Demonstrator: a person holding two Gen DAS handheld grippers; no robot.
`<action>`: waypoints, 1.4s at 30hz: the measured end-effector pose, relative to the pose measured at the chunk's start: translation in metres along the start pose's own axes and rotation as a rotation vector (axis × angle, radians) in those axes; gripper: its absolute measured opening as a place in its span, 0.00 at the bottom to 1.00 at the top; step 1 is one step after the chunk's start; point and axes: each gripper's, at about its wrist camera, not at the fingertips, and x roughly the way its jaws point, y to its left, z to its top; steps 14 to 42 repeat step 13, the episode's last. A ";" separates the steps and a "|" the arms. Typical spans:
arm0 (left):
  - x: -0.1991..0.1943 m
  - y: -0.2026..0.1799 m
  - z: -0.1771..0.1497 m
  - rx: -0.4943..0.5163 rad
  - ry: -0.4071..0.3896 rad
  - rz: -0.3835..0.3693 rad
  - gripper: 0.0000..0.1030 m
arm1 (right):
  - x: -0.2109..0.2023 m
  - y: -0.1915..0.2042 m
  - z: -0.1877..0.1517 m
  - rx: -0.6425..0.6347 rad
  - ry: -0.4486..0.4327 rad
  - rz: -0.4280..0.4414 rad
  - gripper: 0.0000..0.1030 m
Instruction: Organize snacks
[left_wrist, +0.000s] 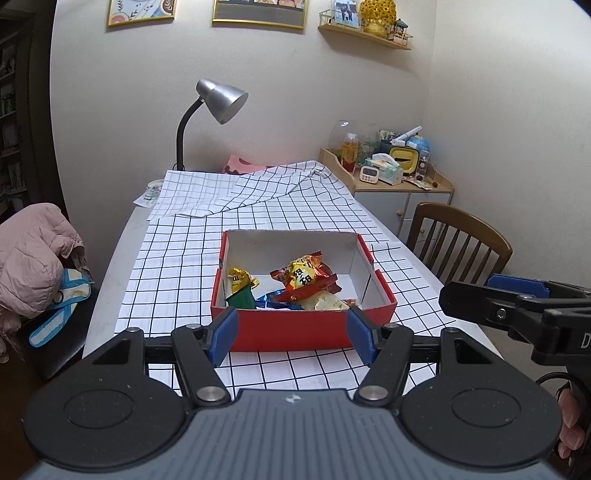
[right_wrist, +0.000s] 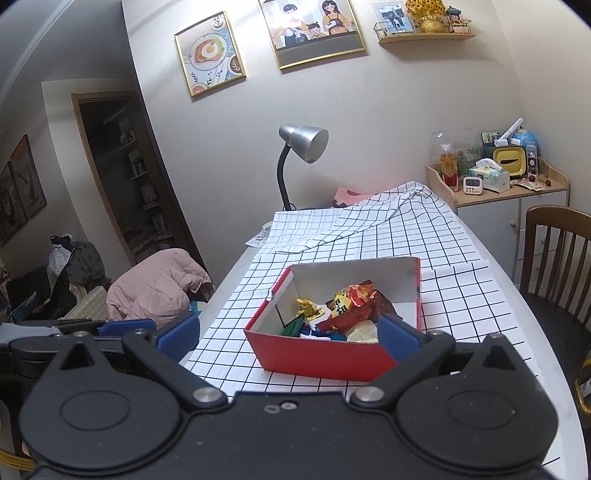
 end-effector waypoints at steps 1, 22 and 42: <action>0.003 -0.002 0.001 -0.003 0.004 0.001 0.62 | 0.001 -0.004 0.000 0.000 0.003 0.001 1.00; 0.047 -0.035 0.011 -0.043 0.067 0.058 0.62 | 0.024 -0.066 0.010 -0.013 0.072 0.012 1.00; 0.047 -0.035 0.011 -0.043 0.067 0.058 0.62 | 0.024 -0.066 0.010 -0.013 0.072 0.012 1.00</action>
